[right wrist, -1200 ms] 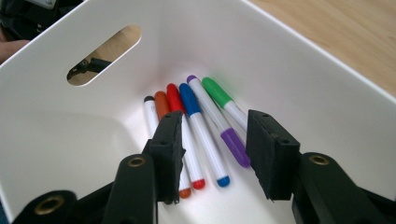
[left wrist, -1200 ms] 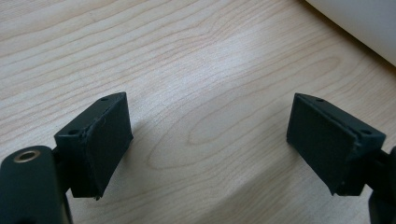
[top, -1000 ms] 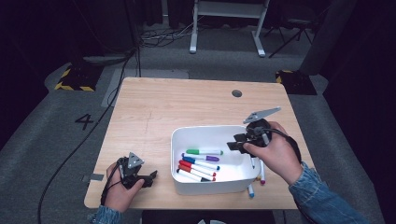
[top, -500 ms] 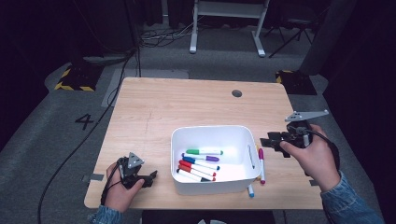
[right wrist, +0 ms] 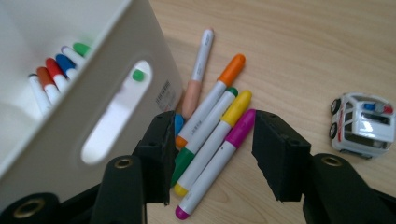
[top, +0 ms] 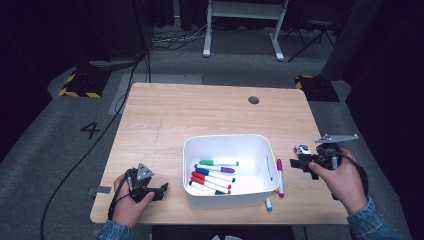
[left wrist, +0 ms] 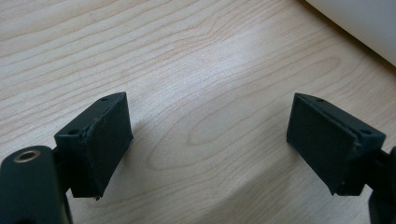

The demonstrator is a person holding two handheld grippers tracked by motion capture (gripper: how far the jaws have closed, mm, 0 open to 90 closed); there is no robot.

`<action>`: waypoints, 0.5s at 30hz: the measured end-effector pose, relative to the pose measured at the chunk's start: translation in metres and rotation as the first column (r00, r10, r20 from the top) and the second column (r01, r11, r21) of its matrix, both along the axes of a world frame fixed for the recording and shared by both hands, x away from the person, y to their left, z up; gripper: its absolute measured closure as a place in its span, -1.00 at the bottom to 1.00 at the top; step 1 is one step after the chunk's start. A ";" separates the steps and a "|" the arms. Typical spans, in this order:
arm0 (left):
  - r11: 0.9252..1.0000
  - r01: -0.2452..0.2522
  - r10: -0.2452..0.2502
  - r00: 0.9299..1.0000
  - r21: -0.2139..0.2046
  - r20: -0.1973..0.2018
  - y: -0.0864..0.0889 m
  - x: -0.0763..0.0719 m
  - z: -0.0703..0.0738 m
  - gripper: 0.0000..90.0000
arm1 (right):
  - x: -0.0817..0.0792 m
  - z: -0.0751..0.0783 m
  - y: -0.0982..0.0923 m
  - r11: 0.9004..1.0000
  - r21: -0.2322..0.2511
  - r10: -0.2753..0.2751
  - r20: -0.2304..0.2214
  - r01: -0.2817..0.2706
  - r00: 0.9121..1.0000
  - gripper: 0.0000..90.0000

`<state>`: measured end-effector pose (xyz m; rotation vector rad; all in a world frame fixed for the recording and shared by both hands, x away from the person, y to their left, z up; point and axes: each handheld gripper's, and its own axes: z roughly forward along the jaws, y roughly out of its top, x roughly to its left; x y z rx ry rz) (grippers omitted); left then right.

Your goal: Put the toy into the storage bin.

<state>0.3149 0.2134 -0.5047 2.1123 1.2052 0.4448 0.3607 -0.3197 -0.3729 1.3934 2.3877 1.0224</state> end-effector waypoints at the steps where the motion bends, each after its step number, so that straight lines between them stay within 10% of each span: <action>1: 1.000 0.000 0.000 1.000 0.000 0.000 0.000 0.000 0.000 -0.68 | 0.000 -0.006 0.000 1.000 -0.005 -0.002 -0.006 0.001 1.000 0.11; 15: 1.000 -0.001 0.001 1.000 0.000 0.000 0.000 0.000 0.000 -0.68 | -0.001 -0.075 0.004 0.998 -0.069 0.009 -0.091 -0.015 0.996 0.11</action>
